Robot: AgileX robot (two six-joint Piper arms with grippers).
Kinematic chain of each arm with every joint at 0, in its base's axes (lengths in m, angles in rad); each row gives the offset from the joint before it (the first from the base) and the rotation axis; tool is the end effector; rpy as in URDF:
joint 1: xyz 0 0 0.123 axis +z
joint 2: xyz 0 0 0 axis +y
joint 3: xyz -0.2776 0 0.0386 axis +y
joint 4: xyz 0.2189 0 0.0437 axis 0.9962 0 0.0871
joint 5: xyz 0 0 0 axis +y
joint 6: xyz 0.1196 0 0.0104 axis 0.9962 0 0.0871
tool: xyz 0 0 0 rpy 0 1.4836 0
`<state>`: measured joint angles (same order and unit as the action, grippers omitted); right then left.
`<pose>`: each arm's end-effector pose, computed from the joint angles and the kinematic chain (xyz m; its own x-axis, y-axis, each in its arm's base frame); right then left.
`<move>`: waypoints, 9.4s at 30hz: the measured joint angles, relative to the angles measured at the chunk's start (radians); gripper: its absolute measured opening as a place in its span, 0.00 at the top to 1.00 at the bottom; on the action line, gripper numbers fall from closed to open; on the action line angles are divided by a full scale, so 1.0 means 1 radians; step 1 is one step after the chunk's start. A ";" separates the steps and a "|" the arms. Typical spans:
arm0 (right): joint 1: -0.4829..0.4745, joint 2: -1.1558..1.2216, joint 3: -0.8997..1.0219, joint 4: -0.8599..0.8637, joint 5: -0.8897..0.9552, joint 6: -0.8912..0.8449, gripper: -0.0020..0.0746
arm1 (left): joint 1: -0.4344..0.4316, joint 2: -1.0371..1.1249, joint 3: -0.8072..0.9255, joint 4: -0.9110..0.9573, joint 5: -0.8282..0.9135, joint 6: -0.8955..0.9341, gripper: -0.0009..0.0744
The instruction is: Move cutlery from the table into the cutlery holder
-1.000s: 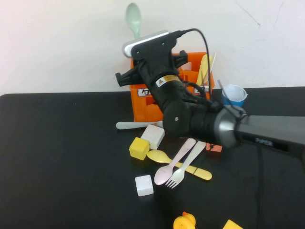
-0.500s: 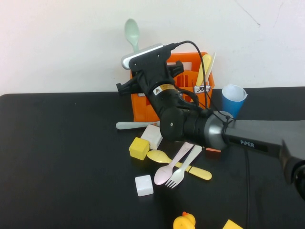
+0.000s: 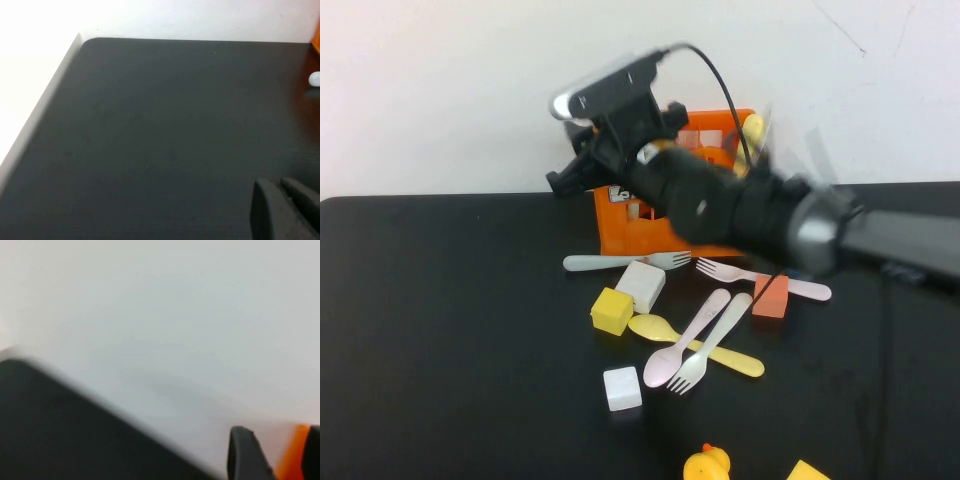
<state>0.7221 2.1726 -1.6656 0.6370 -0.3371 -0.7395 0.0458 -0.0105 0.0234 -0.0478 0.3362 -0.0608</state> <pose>0.4043 0.3247 0.2448 -0.0426 -0.2068 -0.9774 -0.5118 0.8447 -0.1564 0.0574 0.0007 0.1685 -0.2536 -0.1175 -0.9601 -0.0577 0.9927 -0.1062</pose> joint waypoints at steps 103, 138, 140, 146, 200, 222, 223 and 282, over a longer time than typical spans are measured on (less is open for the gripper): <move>-0.036 0.026 -0.114 -0.310 1.232 -0.410 0.90 | 0.000 0.000 0.000 0.000 0.000 -0.002 0.99; 0.010 -0.034 0.164 -0.184 -0.472 0.390 0.90 | 0.000 0.000 0.000 0.000 0.000 0.001 0.99; 0.002 0.007 0.117 -0.186 -0.468 0.394 0.90 | 0.000 0.000 0.000 0.000 0.000 -0.001 0.99; -0.020 0.120 -0.031 -0.192 -0.421 0.396 0.90 | 0.000 0.000 0.000 0.000 0.000 -0.001 0.99; -0.035 -1.291 1.100 -0.389 0.162 0.047 0.98 | 0.000 0.000 0.000 0.000 0.000 -0.003 0.99; -0.085 -1.679 1.553 -0.236 -0.169 -0.251 0.98 | 0.000 0.000 0.000 0.000 0.000 -0.001 0.99; -0.108 -1.691 1.561 -0.222 -0.148 -0.248 0.98 | 0.000 0.000 0.000 0.000 0.000 -0.001 0.99; -0.707 -2.186 1.692 -0.726 0.670 0.596 0.98 | 0.000 0.000 0.000 0.000 0.000 -0.003 0.99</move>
<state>0.0154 -0.0134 0.0267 -0.0892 0.3325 -0.1434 0.0458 -0.0105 0.0234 -0.0478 0.3362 -0.0637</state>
